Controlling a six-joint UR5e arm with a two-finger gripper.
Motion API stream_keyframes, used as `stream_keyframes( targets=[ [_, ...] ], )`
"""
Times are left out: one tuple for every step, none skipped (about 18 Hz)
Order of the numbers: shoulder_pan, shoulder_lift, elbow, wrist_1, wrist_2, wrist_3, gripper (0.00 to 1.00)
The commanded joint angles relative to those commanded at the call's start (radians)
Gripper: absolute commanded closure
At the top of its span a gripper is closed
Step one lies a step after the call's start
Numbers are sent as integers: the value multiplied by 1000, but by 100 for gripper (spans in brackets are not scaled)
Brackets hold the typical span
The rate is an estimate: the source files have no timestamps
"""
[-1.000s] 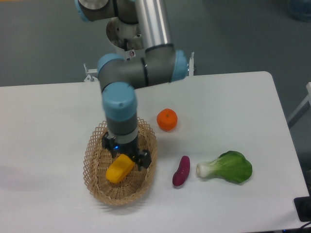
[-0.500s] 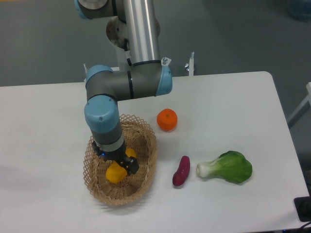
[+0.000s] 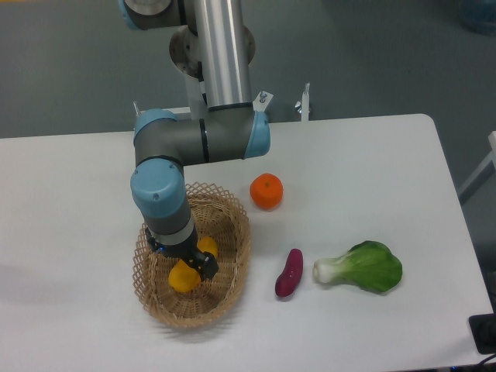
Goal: Pick up the mango from the basket
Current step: 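Close the gripper around the yellow mango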
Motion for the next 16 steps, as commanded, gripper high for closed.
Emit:
stream_keyframes(
  targets=[
    [-6, -3, -2, 12, 2, -6, 13],
    [-9, -8, 2, 25, 6, -5, 21],
    [-11, -8, 0, 29, 18, -5, 27],
    [-11, -8, 0, 31, 26, -3, 32],
    [-12, -8, 2, 31, 26, 0, 37],
    [-12, -8, 2, 31, 26, 3, 41],
    [-11, -6, 2, 31, 26, 5, 43],
    [-12, -6, 2, 31, 26, 5, 48],
    [-12, -5, 2, 31, 26, 5, 50],
    [-12, -3, 3, 31, 26, 6, 52],
    [-12, -2, 3, 31, 26, 6, 52],
    [-11, 0, 3, 31, 26, 6, 52],
    [-12, 0, 5, 31, 25, 8, 53],
    [-11, 3, 6, 31, 25, 11, 53],
    [-11, 5, 8, 31, 26, 17, 53],
    [-11, 9, 11, 31, 25, 21, 53]
  ],
)
